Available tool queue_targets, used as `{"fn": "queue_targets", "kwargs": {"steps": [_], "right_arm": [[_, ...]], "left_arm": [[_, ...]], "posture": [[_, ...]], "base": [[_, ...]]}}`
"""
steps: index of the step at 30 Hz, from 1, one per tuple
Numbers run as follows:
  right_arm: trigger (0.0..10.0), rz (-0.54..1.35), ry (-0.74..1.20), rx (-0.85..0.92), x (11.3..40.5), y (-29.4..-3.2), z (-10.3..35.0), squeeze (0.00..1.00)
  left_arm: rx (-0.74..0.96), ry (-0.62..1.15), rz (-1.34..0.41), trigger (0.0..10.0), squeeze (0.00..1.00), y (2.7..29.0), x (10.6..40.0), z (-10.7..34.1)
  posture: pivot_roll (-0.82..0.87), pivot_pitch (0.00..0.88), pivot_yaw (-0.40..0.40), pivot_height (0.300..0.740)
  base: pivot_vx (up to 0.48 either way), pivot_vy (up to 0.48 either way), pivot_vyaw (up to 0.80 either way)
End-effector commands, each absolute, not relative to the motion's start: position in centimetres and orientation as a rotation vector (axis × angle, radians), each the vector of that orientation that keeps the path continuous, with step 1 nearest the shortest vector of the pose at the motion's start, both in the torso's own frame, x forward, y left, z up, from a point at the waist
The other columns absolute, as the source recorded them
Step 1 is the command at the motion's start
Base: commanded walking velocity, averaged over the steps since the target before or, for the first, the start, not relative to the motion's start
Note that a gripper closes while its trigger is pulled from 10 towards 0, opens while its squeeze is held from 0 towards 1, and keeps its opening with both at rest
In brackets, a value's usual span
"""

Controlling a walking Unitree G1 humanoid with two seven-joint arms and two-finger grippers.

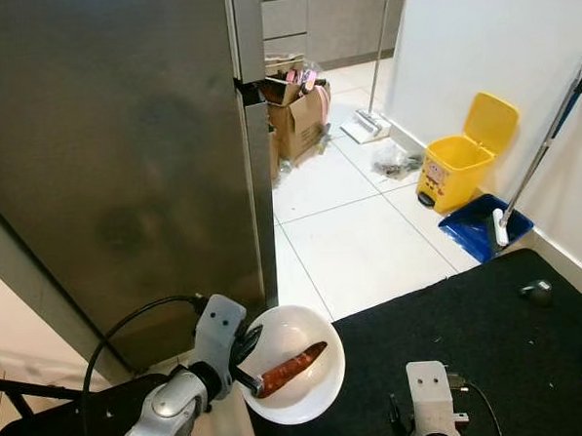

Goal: Restocking fridge

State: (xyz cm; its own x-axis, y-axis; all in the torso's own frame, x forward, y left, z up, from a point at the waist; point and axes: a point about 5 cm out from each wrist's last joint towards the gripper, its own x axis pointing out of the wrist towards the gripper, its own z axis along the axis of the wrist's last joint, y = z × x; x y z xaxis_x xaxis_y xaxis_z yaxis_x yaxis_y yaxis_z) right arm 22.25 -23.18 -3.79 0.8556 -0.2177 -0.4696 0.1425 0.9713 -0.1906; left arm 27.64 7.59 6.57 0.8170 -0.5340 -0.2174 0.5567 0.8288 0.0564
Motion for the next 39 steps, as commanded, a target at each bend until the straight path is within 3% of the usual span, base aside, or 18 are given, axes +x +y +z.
{"fn": "queue_targets", "kwargs": {"steps": [1, 23, 29, 39], "right_arm": [[10.0, -0.201, 0.545, -0.150, 21.5, -23.4, -4.3, 0.03], [10.0, -0.200, 0.544, -0.148, 21.4, -23.3, -4.4, 0.04], [10.0, -0.199, 0.544, -0.149, 21.4, -23.3, -4.4, 0.04], [10.0, -0.197, 0.542, -0.151, 21.4, -23.4, -4.3, 0.04]], "left_arm": [[0.125, 0.194, -0.581, 10.0, 0.00, 7.6, 27.7, 6.5], [0.156, 0.230, -0.556, 10.0, 0.00, 8.0, 27.8, 6.0], [0.161, 0.254, -0.534, 10.0, 0.00, 8.1, 27.9, 5.7], [0.162, 0.276, -0.478, 10.0, 0.00, 8.7, 28.4, 5.5]], "posture": [[-0.11, 0.121, 0.003, 0.717], [-0.11, 0.122, 0.007, 0.717], [-0.11, 0.120, 0.007, 0.717], [-0.11, 0.117, 0.006, 0.717]], "base": [[0.000, -0.371, 0.00], [0.321, -0.351, 0.00], [0.367, 0.000, 0.00], [0.000, 0.000, 0.00]]}}
